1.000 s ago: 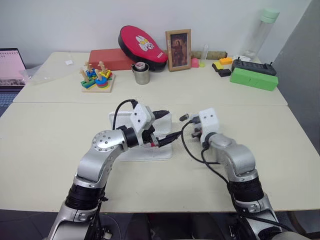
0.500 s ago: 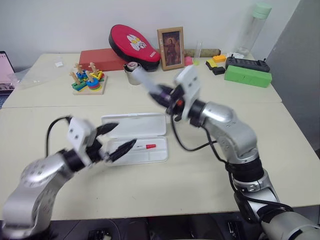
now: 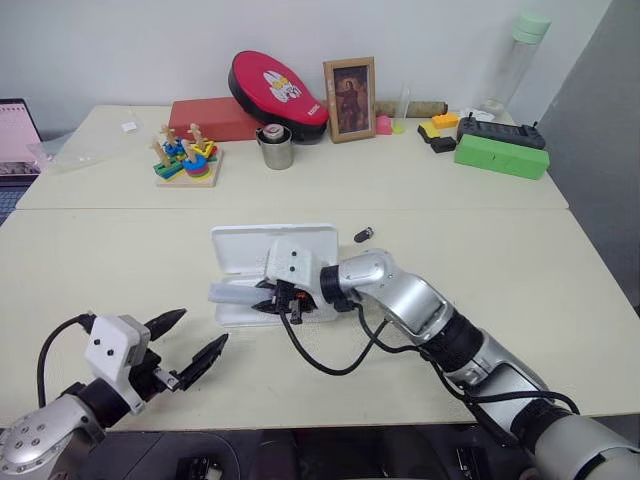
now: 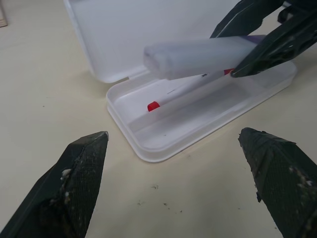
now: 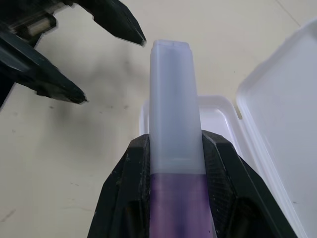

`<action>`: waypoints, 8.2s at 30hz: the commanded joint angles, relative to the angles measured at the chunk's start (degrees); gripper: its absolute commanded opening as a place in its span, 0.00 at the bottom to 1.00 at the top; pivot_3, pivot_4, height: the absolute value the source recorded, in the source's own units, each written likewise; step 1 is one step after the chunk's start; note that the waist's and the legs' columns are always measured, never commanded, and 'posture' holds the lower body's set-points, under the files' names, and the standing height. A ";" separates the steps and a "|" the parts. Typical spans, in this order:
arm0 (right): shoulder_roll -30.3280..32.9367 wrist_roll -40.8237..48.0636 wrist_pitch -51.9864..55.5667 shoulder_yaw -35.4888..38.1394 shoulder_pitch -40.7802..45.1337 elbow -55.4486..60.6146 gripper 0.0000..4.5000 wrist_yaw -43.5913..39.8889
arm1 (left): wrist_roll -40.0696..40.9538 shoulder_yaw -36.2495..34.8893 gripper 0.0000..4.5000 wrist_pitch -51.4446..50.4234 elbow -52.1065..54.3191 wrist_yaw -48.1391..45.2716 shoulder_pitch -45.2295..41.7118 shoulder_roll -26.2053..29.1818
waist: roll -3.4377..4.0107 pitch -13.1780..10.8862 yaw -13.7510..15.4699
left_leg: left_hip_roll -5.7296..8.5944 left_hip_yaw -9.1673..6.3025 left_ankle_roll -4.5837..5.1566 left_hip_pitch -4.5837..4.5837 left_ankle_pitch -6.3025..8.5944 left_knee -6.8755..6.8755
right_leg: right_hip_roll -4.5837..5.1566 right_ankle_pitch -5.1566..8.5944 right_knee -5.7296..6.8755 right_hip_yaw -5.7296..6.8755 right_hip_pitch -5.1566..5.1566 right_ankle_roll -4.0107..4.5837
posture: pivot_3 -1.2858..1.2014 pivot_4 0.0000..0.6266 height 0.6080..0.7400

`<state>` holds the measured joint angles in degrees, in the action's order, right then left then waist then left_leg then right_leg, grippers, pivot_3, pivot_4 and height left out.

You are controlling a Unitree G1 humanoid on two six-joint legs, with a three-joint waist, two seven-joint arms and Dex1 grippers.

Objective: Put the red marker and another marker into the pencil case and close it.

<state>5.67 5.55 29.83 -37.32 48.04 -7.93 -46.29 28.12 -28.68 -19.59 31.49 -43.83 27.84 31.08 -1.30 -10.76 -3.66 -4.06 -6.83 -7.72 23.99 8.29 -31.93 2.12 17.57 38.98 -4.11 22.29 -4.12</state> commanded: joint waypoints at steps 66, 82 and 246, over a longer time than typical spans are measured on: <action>4.85 -3.46 -3.64 27.80 -0.85 -24.04 0.98 13.79 | 7.03 21.96 1.00 -9.12 -2.63 9.49 -40.92 -1.41 | 0.02 -0.04 -0.62 | 0.03 -0.04 0.00 0.14 0.01 -0.02 | -0.02 -0.33 -0.02 0.02 -0.01 -0.12 | 0.52 0.24 1.00; 7.12 -2.08 -8.39 33.08 0.93 -24.17 0.32 14.54 | 6.34 22.04 1.00 -8.61 -2.87 9.53 -40.32 -1.93 | 0.02 -0.04 -0.62 | 0.03 -0.04 0.00 0.08 0.00 -0.04 | -0.02 -0.33 -0.01 0.02 -0.09 -0.13 | 0.52 0.24 1.00; 17.03 -2.91 9.67 12.27 -7.12 14.63 0.99 -8.15 | 7.50 13.17 1.00 -7.73 1.60 -0.86 -22.24 9.80 | 0.03 -0.04 0.36 | 0.02 0.02 0.00 -0.01 0.01 -0.02 | -0.01 -0.13 -0.02 -0.03 -0.06 -0.38 | 0.52 0.24 1.00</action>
<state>22.49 3.22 40.22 -24.15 41.35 4.83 -54.92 35.09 -15.04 -27.42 32.55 -44.46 6.00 40.36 -1.27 -10.80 -3.30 -4.04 -6.81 -7.72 23.99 8.30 -31.95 2.11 17.44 38.96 -4.13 22.22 -4.49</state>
